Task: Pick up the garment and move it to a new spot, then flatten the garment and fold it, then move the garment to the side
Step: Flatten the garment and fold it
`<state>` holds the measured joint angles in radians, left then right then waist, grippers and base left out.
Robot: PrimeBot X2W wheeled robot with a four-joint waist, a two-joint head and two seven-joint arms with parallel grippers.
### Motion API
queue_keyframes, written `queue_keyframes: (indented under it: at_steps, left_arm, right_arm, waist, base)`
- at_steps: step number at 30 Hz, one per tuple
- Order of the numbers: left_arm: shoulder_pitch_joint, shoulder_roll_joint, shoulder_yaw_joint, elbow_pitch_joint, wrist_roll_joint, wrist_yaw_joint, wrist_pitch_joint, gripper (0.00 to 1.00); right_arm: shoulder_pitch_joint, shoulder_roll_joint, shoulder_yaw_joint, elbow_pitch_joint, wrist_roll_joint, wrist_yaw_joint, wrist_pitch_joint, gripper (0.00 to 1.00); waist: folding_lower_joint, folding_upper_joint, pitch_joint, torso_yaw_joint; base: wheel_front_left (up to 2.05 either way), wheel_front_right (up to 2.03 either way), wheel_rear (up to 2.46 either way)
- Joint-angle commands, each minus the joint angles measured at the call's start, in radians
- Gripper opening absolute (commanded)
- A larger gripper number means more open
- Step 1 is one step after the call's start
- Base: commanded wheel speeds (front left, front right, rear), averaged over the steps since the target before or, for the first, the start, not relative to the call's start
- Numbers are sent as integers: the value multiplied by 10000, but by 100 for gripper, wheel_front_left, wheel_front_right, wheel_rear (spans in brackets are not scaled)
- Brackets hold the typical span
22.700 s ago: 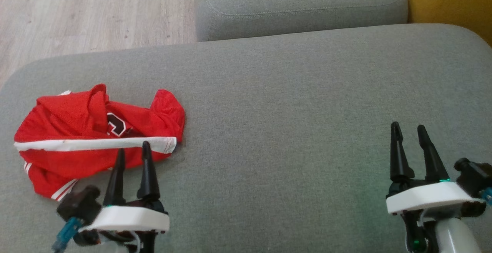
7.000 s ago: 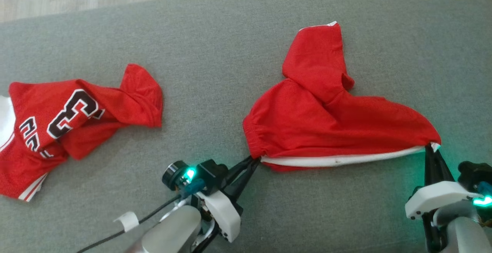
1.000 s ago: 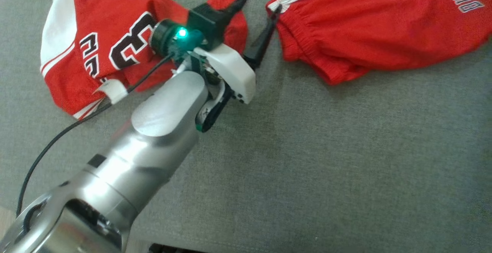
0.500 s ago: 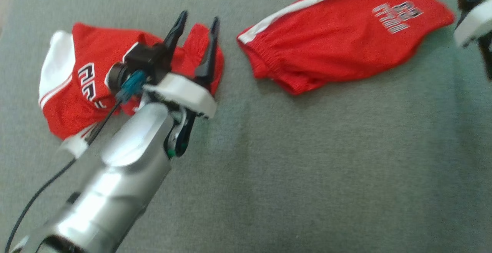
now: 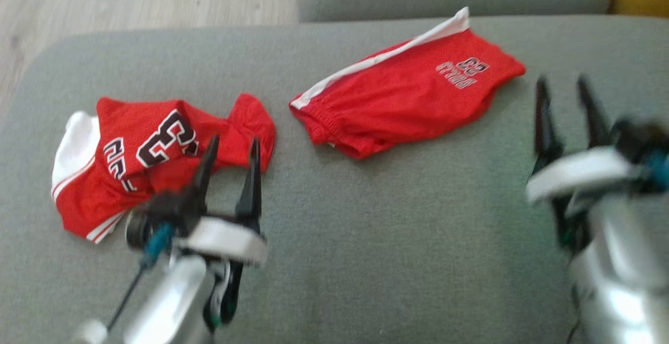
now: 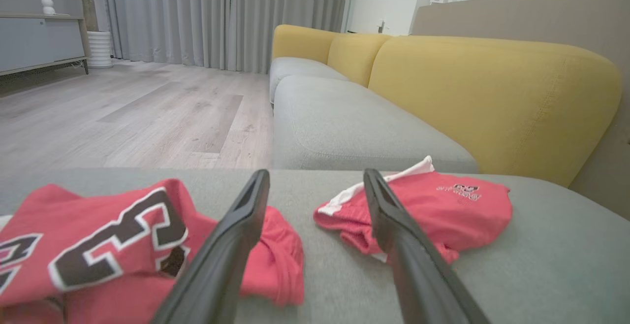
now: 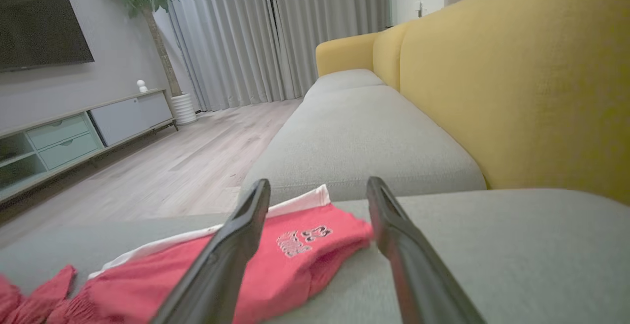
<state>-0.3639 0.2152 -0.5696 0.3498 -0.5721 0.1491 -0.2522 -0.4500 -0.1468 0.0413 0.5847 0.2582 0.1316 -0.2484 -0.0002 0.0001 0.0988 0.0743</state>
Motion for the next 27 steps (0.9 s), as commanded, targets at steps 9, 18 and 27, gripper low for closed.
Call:
queue_keyframes:
  at_steps: [9, 18, 27]
  left_arm:
    - [1444, -476, 1469, -721, 1163, -234, -94, 100]
    - [1476, -978, 2047, -493, 1770, -803, -95, 100]
    - [876, -1379, 2088, -302, 2179, -1278, -95, 100]
  right_arm:
    - [2456, 941, -409, -1762, -897, -9, -126, 100]
    - [2590, 963, -284, -2255, -725, -9, 302, 100]
    - [720, 964, -1445, -1591, -413, -9, 1966, 100]
  waist:
    - [2, -1, -603, -314]
    - [2, -1, -332, -135]
    - [2, -1, 901, 580]
  base:
    - [0, 0, 0]
    - [0, 0, 0]
    - [0, 0, 0]
